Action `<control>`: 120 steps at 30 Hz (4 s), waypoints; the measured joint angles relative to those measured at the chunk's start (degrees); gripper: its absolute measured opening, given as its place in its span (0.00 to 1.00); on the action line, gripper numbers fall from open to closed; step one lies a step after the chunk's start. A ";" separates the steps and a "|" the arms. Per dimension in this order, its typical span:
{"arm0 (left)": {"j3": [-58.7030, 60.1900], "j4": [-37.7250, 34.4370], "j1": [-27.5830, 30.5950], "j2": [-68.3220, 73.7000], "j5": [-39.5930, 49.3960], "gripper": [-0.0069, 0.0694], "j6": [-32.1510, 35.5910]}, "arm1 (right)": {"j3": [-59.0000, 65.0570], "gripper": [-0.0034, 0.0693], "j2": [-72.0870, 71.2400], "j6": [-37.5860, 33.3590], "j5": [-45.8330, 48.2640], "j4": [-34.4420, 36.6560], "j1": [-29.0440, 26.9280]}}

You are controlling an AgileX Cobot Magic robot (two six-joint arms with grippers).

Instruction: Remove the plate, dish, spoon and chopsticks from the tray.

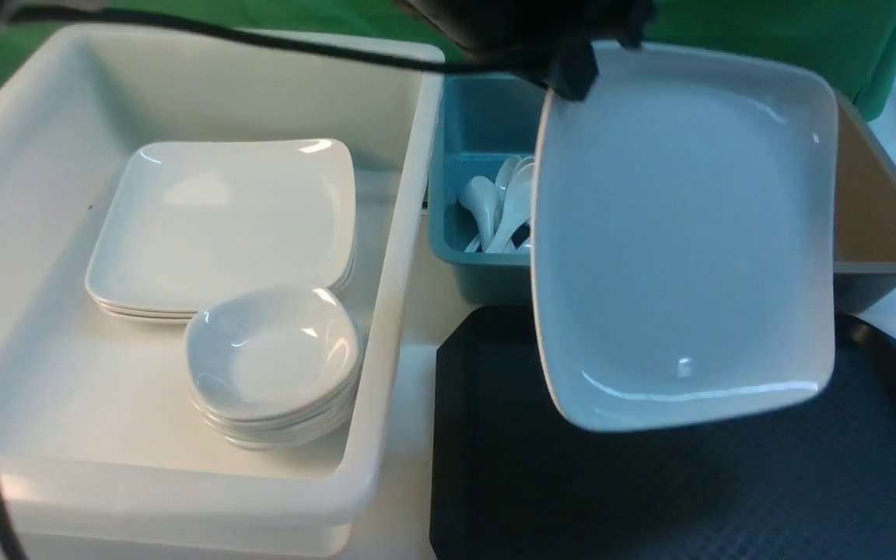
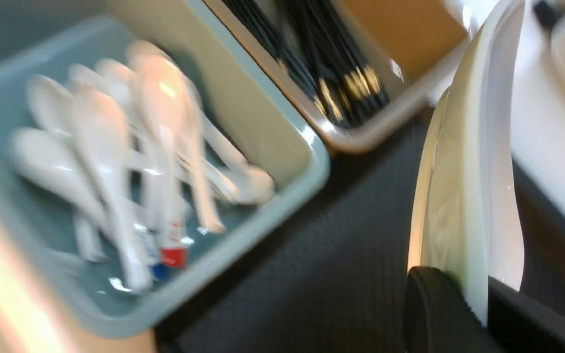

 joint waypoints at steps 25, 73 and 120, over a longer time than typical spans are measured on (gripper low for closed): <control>31.17 -32.91 48.28 -11.67 -19.80 0.13 12.83 | -32.20 0.09 34.29 7.28 -9.89 -12.55 32.08; 52.48 -8.97 44.59 -4.86 -35.63 0.73 -0.28 | -38.44 0.09 47.04 8.70 -13.40 -12.56 35.49; 94.07 -6.86 4.11 -78.03 -39.54 0.09 3.99 | 47.71 0.10 -52.58 45.13 -48.14 -53.90 35.49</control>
